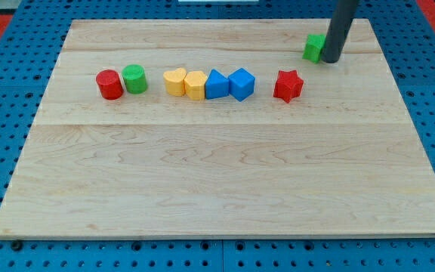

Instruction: Move the green star slightly up

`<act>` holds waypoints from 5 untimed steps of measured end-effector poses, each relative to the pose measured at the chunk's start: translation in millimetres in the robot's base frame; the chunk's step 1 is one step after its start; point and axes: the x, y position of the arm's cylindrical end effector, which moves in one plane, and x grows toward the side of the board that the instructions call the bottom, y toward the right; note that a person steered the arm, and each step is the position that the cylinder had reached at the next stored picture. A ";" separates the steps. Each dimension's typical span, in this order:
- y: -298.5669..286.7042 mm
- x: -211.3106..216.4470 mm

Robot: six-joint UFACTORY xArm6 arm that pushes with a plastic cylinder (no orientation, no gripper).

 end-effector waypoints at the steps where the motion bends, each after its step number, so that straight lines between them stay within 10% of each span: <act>1: -7.6 20.5; 5: -13.6 -44.6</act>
